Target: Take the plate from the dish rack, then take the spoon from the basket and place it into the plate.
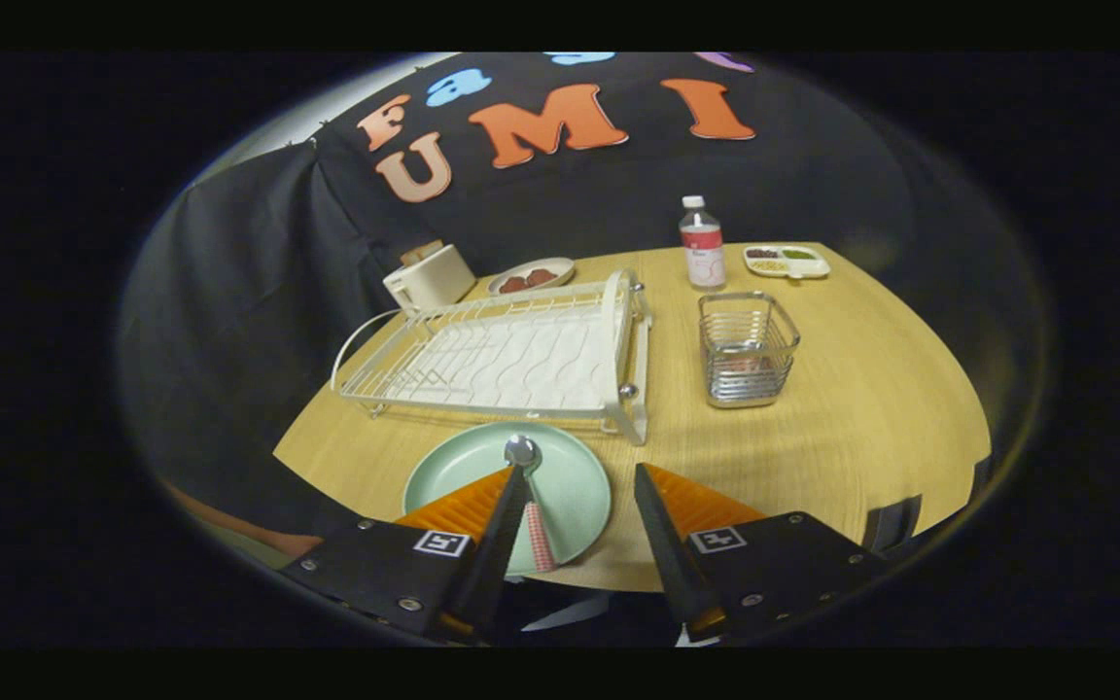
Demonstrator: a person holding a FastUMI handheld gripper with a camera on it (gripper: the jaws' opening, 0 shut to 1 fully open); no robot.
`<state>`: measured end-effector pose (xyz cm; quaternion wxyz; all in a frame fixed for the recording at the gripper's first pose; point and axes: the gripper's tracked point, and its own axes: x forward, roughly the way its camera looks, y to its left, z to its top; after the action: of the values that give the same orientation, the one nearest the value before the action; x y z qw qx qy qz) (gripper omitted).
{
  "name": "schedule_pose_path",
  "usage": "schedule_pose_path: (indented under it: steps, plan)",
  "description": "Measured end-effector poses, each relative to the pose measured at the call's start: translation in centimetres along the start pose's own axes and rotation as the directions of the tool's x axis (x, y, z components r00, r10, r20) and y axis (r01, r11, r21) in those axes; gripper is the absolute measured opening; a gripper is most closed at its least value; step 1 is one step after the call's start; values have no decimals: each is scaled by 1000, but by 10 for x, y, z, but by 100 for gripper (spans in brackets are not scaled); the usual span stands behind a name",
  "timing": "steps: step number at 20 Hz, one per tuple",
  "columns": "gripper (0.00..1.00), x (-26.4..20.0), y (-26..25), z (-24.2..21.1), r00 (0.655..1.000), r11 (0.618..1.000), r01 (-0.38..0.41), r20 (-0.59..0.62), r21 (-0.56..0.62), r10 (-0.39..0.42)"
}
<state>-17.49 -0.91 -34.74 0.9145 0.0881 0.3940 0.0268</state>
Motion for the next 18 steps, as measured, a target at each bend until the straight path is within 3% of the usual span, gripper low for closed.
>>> schedule_pose_path:
  steps: [4,8,13,18]
  plan:
    - [83,-25,-15,69,986,999,46,159,-18,-43]
    - [90,-53,-22,137,950,998,64,308,-28,-52]
    - [93,-87,-32,207,856,991,122,511,-61,-74]
    - [96,-102,-44,235,776,977,200,620,-67,-116]
